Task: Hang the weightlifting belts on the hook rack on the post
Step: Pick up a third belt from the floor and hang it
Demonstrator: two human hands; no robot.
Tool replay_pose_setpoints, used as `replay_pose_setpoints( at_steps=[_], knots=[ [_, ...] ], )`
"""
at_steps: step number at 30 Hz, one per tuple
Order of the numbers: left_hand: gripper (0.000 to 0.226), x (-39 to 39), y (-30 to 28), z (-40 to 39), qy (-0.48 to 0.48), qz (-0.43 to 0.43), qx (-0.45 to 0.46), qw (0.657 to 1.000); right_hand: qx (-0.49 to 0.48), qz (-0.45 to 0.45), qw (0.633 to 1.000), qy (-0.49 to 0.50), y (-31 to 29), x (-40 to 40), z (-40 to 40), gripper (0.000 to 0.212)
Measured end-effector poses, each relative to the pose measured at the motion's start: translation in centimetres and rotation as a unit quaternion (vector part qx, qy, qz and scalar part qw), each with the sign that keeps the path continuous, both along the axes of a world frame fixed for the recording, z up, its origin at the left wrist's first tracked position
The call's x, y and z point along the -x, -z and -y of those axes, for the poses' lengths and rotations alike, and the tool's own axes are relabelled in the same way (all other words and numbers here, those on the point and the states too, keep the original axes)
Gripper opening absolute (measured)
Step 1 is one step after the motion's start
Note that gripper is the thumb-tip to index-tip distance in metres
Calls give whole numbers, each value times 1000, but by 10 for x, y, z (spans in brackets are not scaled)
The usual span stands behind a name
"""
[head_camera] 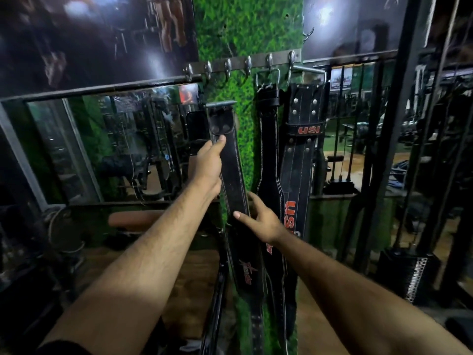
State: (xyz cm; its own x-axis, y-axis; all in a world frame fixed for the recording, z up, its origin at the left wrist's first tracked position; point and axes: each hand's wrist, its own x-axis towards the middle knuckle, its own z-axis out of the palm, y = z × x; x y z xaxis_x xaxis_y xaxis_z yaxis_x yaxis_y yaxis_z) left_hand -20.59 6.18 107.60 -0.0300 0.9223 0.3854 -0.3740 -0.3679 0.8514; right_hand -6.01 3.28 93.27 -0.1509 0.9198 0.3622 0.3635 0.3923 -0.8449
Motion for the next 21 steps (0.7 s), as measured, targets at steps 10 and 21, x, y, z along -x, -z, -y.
replay_pose_setpoints(
  at_steps=[10, 21],
  knots=[
    [14, -30, -10, 18, -69, -25, -14, 997, -137, -200, 970, 34, -173, -6, 11, 33],
    [44, -31, -35, -13, -119, -95, -152, 977, -133, -147, 980, 22, -207, -15, -28, 11]
  ],
)
